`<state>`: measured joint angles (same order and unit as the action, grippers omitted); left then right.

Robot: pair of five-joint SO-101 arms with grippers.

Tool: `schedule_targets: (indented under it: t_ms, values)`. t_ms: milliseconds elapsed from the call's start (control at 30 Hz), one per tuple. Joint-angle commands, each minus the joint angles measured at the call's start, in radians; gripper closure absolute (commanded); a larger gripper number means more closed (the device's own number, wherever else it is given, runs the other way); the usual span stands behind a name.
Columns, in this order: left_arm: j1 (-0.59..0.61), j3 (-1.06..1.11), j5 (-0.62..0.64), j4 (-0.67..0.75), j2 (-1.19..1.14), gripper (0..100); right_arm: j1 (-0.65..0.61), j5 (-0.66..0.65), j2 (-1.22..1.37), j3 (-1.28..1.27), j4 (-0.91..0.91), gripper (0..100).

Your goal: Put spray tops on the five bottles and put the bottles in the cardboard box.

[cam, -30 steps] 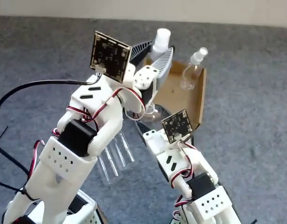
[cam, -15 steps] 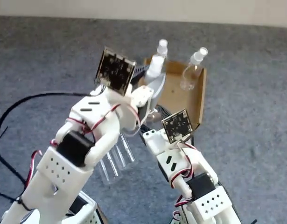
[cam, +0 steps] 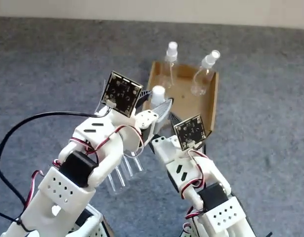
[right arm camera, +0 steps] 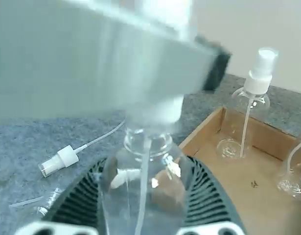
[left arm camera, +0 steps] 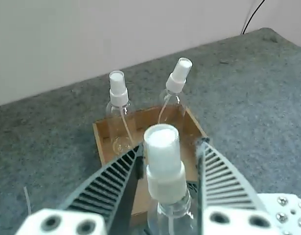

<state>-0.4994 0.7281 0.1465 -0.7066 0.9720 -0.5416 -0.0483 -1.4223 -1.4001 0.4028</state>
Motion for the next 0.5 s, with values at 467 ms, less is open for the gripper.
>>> schedule_targets:
  t_ms: [467]
  values:
    - [0.087,-0.111,-0.106,-0.034,0.015,82,-0.001,0.008,-0.016,0.01,-0.022,99.5]
